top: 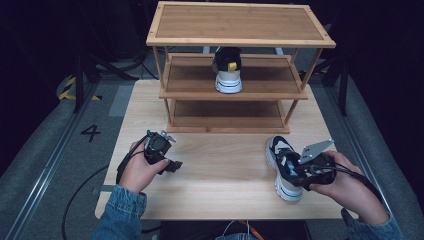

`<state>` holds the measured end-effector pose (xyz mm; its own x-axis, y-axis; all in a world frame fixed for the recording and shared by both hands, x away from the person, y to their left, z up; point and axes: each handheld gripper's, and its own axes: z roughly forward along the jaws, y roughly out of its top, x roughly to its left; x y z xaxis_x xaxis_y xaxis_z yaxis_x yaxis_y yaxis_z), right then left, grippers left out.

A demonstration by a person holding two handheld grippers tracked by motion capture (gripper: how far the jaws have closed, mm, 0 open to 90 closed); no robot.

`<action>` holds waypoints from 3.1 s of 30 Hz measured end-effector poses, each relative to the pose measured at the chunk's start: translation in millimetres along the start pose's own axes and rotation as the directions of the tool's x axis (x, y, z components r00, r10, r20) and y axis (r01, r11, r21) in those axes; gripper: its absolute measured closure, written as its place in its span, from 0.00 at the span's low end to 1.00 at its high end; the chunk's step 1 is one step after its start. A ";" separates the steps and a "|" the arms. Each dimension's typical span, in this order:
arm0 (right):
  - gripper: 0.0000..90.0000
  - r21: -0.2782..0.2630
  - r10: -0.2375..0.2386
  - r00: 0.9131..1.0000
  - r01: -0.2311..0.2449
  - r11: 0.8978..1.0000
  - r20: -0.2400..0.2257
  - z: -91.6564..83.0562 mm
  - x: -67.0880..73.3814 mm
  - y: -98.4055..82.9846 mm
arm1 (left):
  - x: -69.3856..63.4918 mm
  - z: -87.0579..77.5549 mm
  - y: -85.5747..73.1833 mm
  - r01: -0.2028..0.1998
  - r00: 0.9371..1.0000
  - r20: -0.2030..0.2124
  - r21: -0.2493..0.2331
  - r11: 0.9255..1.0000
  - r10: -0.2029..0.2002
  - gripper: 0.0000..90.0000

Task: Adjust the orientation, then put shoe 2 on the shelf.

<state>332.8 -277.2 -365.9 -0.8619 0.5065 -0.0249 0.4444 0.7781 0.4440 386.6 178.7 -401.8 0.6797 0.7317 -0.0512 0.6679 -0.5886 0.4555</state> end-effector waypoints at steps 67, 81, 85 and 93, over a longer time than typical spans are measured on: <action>0.75 0.146 -0.142 0.990 0.144 0.979 -0.020 -35.5 2.6 66.5 | 13.9 -9.9 -15.1 0.058 0.998 0.015 -0.037 0.998 -0.057 0.29; 0.75 0.111 -0.164 0.986 0.163 0.980 0.000 -69.8 2.9 83.2 | 14.5 -9.7 -15.3 0.065 0.998 0.025 -0.043 0.997 -0.064 0.29; 0.75 0.095 -0.171 0.985 0.170 0.981 0.010 -77.6 3.9 87.8 | 14.9 -10.1 -15.3 0.060 0.998 0.023 -0.045 0.997 -0.059 0.29; 0.75 0.076 -0.191 0.981 0.188 0.979 0.036 -96.5 3.2 102.7 | 14.1 -9.2 -15.4 0.061 0.998 0.024 -0.041 0.997 -0.060 0.29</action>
<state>352.1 -231.5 -234.0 -0.9217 0.3612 -0.1411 0.2916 0.8854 0.3620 383.1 201.3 -401.4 0.6456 0.7572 -0.0995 0.6950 -0.5285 0.4876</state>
